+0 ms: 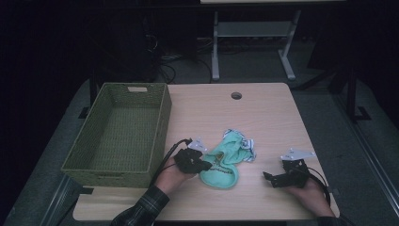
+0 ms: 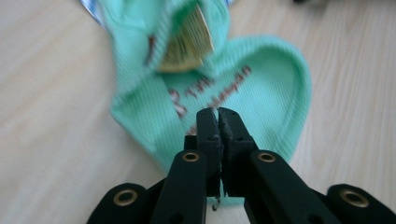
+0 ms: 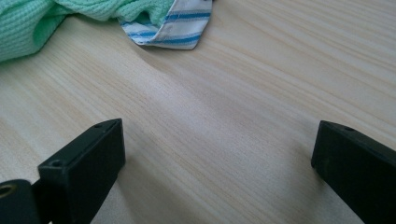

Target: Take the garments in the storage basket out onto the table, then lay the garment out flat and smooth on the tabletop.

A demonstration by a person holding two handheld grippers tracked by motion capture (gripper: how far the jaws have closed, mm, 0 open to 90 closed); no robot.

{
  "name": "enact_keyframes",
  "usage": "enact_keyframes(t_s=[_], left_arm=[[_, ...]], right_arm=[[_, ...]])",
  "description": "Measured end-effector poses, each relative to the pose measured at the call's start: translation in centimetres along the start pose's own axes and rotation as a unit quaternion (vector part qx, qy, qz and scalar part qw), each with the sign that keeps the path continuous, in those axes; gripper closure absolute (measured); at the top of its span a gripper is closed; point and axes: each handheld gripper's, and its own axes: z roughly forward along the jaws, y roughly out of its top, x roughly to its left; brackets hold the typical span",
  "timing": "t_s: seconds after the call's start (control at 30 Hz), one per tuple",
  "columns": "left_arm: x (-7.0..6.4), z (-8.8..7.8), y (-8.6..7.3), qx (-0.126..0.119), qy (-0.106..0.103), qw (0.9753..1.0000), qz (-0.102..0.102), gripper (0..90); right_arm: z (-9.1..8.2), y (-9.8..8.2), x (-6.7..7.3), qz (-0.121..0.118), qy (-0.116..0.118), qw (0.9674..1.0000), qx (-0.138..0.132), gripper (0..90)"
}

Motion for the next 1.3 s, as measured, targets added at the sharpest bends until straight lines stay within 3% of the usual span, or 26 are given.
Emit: enact_keyframes(t_s=[0.1,0.23,0.53,0.6,0.8,0.93,0.97,1.0,1.1,1.13,1.3], left_arm=[[-0.6,0.5,-0.7,0.030,0.008,0.9994,0.014,88.8],[-0.4,1.3,-1.3,0.045,0.011,0.9988,0.015,89.1],[-0.1,1.3,-1.4,0.044,0.000,0.9990,0.008,88.6],[-0.1,1.3,-1.3,0.041,-0.001,0.9991,0.004,88.2],[-0.2,1.4,-1.3,0.042,-0.001,0.9991,0.006,87.6],[-0.4,1.4,-1.1,0.047,0.007,0.9989,0.003,88.6],[-0.4,1.4,-1.0,0.055,0.008,0.9984,0.011,89.0],[-0.5,1.4,-1.0,0.051,0.010,0.9986,0.001,89.3],[-0.6,1.5,-0.9,0.052,0.012,0.9986,0.001,89.5],[-0.6,1.5,-0.9,0.052,0.013,0.9985,0.001,89.6],[-0.5,1.5,-0.9,0.054,0.011,0.9985,0.002,89.6]], right_arm=[[0.0,0.0,0.0,0.000,0.000,1.0000,0.000,2.3],[0.0,0.0,0.0,0.000,0.000,1.0000,0.000,2.3],[0.0,0.3,0.0,0.001,0.002,0.9999,0.010,3.4],[-0.3,0.6,0.0,0.006,0.001,0.9998,0.017,15.6],[-0.9,1.0,-0.4,0.019,0.020,0.9996,0.006,27.9],[-1.3,1.7,-0.9,0.022,0.034,0.9991,-0.011,43.1],[-1.3,1.9,-0.9,0.022,0.036,0.9990,-0.013,45.6],[-1.2,2.2,-1.0,0.021,0.039,0.9989,-0.015,48.7],[-1.1,2.6,-1.0,0.020,0.043,0.9987,-0.017,52.2],[-0.7,3.1,-0.9,0.010,0.047,0.9987,-0.018,54.8],[0.4,4.4,-0.5,0.001,0.056,0.9983,-0.012,55.6]])
